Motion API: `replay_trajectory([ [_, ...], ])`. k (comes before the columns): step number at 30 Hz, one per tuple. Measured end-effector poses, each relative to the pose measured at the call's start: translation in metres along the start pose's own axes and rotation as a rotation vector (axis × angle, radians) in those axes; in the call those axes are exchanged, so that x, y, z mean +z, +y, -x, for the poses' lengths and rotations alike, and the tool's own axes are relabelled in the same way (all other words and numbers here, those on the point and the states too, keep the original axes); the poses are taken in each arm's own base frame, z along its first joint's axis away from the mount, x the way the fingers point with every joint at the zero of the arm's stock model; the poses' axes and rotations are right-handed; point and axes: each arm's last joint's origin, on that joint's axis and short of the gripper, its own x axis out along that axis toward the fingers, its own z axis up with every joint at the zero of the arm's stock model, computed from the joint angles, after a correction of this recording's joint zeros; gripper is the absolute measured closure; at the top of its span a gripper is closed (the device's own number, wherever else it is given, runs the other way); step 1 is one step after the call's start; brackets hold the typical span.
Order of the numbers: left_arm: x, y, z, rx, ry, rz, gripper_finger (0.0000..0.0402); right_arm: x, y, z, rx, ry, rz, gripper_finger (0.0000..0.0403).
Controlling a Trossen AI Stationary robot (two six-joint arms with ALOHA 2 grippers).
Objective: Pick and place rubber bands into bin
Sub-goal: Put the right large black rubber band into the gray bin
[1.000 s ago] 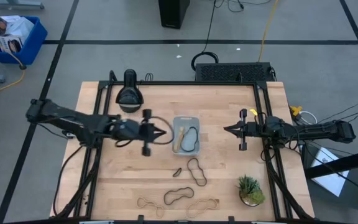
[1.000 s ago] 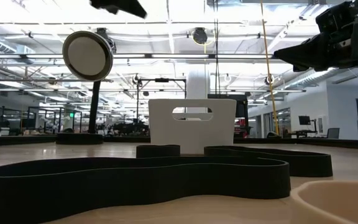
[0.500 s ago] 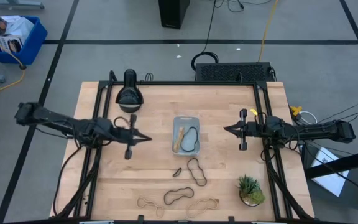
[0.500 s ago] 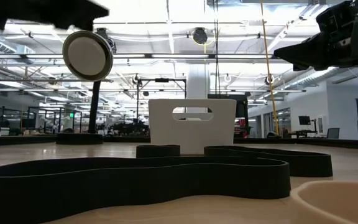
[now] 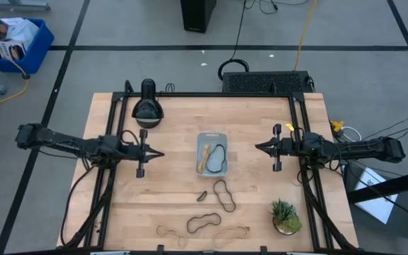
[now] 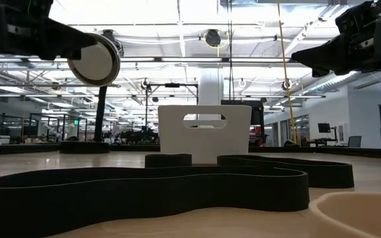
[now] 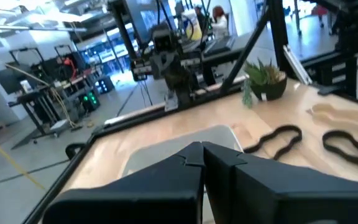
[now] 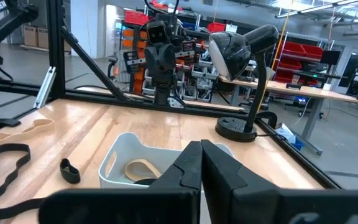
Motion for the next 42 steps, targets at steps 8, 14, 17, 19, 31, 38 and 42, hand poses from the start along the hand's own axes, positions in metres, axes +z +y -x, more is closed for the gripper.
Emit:
replay_trajectory([
  [8, -0.001, 0.003, 0.000, 0.046, 0.021, -0.035, 0.0398, 0.000, 0.000, 0.000, -0.003, -0.002, 0.047, 0.0403],
  [14, -0.009, 0.008, 0.001, 0.212, 0.124, 0.050, 0.0381, 0.004, 0.001, 0.000, -0.013, -0.038, 0.055, 0.0403],
  [17, -0.011, 0.008, 0.001, 0.231, 0.158, 0.050, 0.0365, 0.005, 0.005, -0.003, -0.002, 0.009, 0.047, 0.0403],
  [19, -0.011, 0.008, 0.001, 0.232, 0.156, 0.053, 0.0357, 0.015, 0.009, -0.008, 0.036, 0.002, 0.059, 0.0403],
  [31, -0.010, 0.008, 0.001, 0.242, 0.133, 0.106, 0.0350, 0.061, 0.058, -0.083, 0.125, 0.395, 0.059, 0.0403],
  [38, -0.007, 0.009, 0.001, 0.249, 0.107, 0.139, 0.0366, 0.046, 0.101, -0.129, 0.257, 0.606, 0.108, 0.0396],
  [42, -0.007, 0.009, 0.001, 0.249, 0.106, 0.157, 0.0371, 0.037, 0.123, -0.139, 0.320, 0.647, 0.102, 0.0358],
])
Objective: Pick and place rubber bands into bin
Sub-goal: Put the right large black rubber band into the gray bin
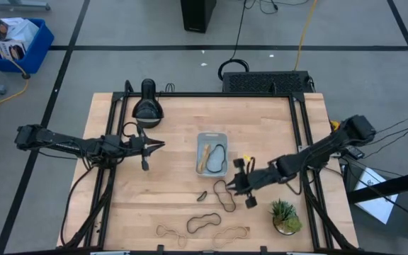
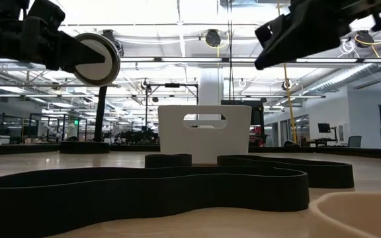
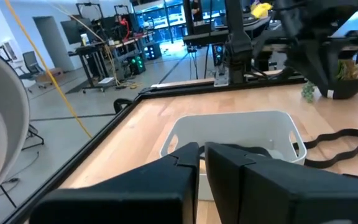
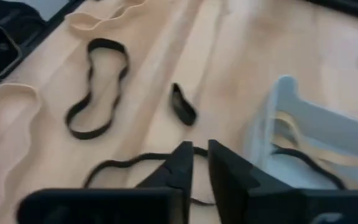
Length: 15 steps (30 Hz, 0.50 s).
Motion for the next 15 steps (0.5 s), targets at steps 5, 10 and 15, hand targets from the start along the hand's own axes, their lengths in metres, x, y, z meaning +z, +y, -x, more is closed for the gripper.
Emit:
replay_trajectory([
  [5, 0.000, 0.000, 0.000, 0.000, 0.004, 0.000, 0.0365, -0.008, 0.029, -0.011, 0.067, 0.055, 0.040, 0.0285],
  [10, -0.001, 0.000, 0.000, -0.002, 0.005, -0.001, 0.0369, -0.012, 0.052, -0.017, 0.165, 0.044, 0.030, 0.0233],
  [15, -0.001, 0.000, 0.000, -0.002, 0.005, -0.001, 0.0379, -0.020, 0.064, -0.031, 0.183, 0.046, 0.048, 0.0221],
])
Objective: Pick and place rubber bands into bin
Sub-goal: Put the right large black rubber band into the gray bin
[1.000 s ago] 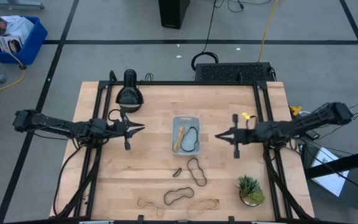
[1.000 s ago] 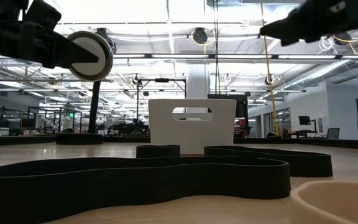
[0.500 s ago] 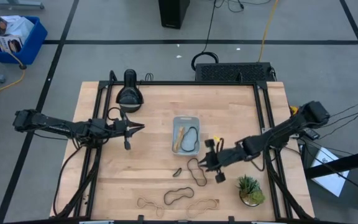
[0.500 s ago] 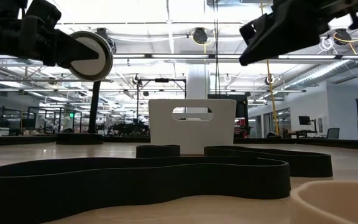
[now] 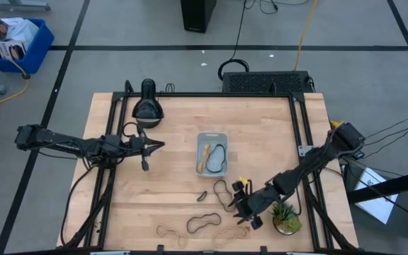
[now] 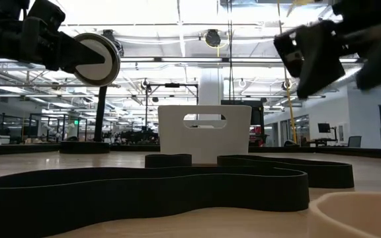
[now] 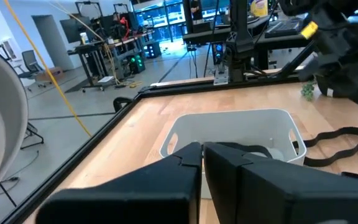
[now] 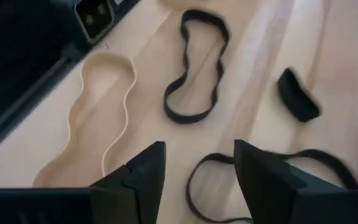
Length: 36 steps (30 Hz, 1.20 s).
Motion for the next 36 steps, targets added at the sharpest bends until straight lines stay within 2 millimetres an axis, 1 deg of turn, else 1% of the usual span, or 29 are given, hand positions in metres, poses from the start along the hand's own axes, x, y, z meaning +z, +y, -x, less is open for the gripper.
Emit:
replay_trajectory([
  [5, 0.000, 0.000, 0.000, -0.002, 0.000, 0.000, 0.0393, -0.015, -0.002, -0.020, 0.011, 0.075, 0.000, 0.0228],
  [9, 0.000, 0.000, 0.000, -0.002, 0.001, 0.000, 0.0398, -0.026, 0.000, -0.031, 0.014, 0.126, 0.000, 0.0235],
  [11, 0.000, 0.000, 0.000, -0.003, 0.002, -0.001, 0.0394, -0.031, 0.000, -0.035, 0.011, 0.148, -0.015, 0.0238],
  [15, -0.001, 0.000, 0.000, -0.003, 0.007, -0.002, 0.0371, -0.034, 0.000, -0.040, 0.004, 0.156, -0.018, 0.0240],
  [17, -0.001, 0.000, 0.000, -0.004, 0.010, -0.003, 0.0362, -0.035, -0.002, -0.041, 0.000, 0.162, -0.024, 0.0248],
  [20, -0.001, 0.000, 0.000, -0.004, 0.009, -0.003, 0.0352, -0.035, -0.005, -0.042, -0.008, 0.167, -0.046, 0.0287],
  [24, -0.001, 0.000, 0.000, -0.004, 0.009, -0.003, 0.0346, -0.036, -0.009, -0.042, -0.013, 0.172, -0.053, 0.0377],
  [25, -0.001, 0.000, 0.000, -0.004, 0.009, -0.003, 0.0346, -0.036, -0.010, -0.042, -0.011, 0.172, -0.053, 0.0389],
  [28, -0.001, 0.000, 0.000, -0.004, 0.008, -0.003, 0.0346, -0.031, -0.011, -0.036, -0.013, 0.160, -0.036, 0.0393],
  [30, -0.001, 0.000, 0.000, -0.003, 0.008, -0.003, 0.0346, -0.025, -0.013, -0.026, -0.014, 0.144, -0.002, 0.0398],
  [31, -0.001, 0.000, 0.000, -0.004, 0.008, -0.003, 0.0346, -0.018, -0.014, -0.020, -0.016, 0.132, 0.015, 0.0399],
  [34, -0.001, 0.000, 0.000, -0.003, 0.008, -0.003, 0.0346, 0.010, -0.017, 0.006, -0.043, 0.046, 0.044, 0.0400],
  [36, -0.001, 0.000, 0.000, -0.003, 0.006, -0.003, 0.0346, 0.023, -0.020, 0.024, -0.065, 0.000, 0.073, 0.0400],
])
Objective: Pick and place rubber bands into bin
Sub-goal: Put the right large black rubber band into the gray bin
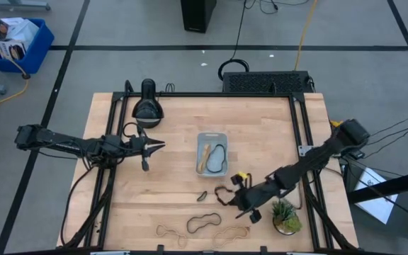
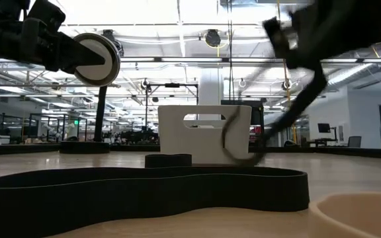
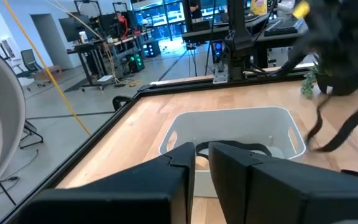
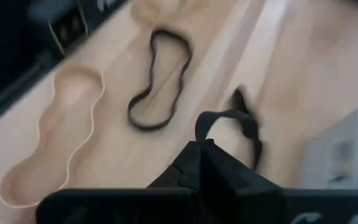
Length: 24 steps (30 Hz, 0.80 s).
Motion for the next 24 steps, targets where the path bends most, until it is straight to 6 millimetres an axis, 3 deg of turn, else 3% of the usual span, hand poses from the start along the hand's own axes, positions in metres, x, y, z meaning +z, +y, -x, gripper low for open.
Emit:
replay_trajectory([
  [6, 0.000, 0.000, 0.000, 0.000, 0.001, -0.001, 0.0346, 0.028, -0.019, 0.057, -0.069, -0.209, 0.001, 0.0401],
  [11, 0.000, 0.000, 0.000, 0.000, 0.001, -0.001, 0.0346, 0.022, -0.038, 0.092, -0.150, -0.297, -0.027, 0.0402],
  [14, 0.000, 0.000, 0.000, -0.001, 0.002, -0.001, 0.0346, 0.012, -0.049, 0.110, -0.189, -0.364, -0.077, 0.0402],
  [18, 0.000, 0.000, 0.000, 0.000, 0.002, -0.001, 0.0346, -0.016, -0.061, 0.124, -0.285, -0.391, -0.178, 0.0402],
  [24, 0.000, 0.000, 0.000, 0.000, 0.002, -0.007, 0.0346, -0.065, -0.064, 0.130, -0.344, -0.546, -0.224, 0.0402],
])
